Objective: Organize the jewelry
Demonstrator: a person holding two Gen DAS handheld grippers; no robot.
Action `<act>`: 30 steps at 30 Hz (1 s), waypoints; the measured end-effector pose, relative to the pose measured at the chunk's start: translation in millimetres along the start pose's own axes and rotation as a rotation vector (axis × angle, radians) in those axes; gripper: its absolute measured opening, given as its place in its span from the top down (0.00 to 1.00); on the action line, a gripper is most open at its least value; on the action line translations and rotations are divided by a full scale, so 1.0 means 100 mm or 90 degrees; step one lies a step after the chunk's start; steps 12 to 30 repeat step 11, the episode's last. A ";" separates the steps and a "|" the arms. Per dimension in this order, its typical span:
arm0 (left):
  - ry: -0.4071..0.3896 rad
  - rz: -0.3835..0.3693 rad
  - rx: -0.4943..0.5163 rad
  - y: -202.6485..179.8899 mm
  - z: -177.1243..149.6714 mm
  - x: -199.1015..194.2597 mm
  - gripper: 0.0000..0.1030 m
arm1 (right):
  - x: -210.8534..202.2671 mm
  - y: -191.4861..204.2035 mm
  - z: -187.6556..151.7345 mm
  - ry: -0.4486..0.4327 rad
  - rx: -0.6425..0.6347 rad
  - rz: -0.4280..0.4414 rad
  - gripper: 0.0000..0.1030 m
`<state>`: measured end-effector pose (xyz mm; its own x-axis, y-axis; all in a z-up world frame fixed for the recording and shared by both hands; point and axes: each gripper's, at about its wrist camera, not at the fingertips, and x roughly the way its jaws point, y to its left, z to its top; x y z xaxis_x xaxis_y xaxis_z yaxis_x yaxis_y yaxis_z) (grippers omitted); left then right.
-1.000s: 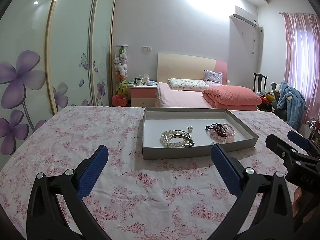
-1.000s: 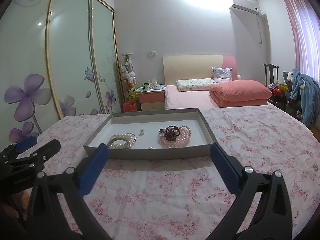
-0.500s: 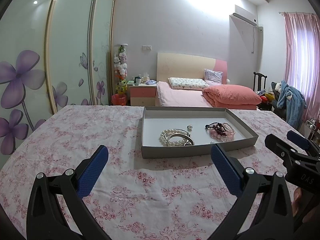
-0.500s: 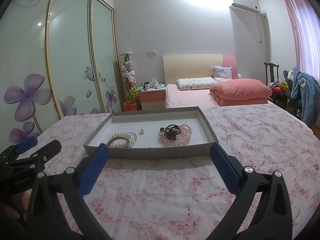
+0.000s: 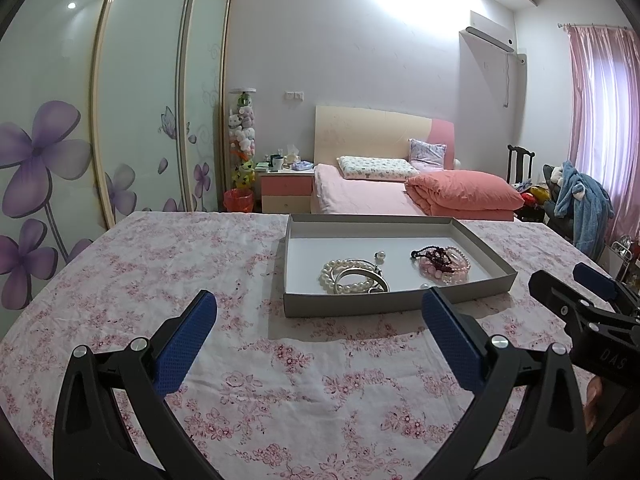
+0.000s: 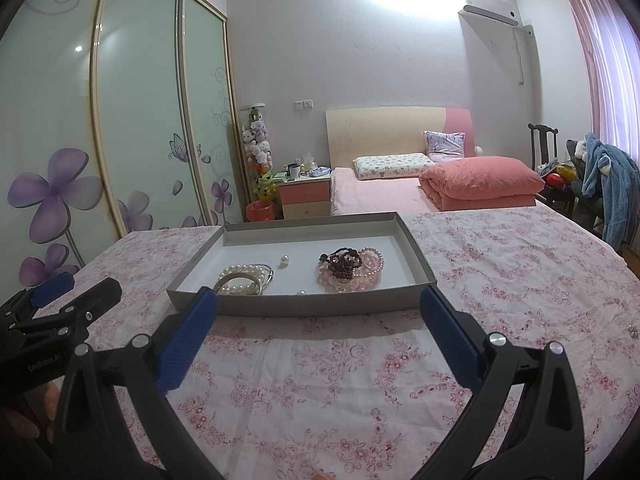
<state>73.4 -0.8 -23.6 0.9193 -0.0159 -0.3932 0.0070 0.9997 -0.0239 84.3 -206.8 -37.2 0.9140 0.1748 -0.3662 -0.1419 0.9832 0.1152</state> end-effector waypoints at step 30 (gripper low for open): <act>0.006 -0.002 -0.005 0.01 -0.03 0.01 0.02 | 0.00 0.01 -0.02 0.002 0.003 0.000 0.04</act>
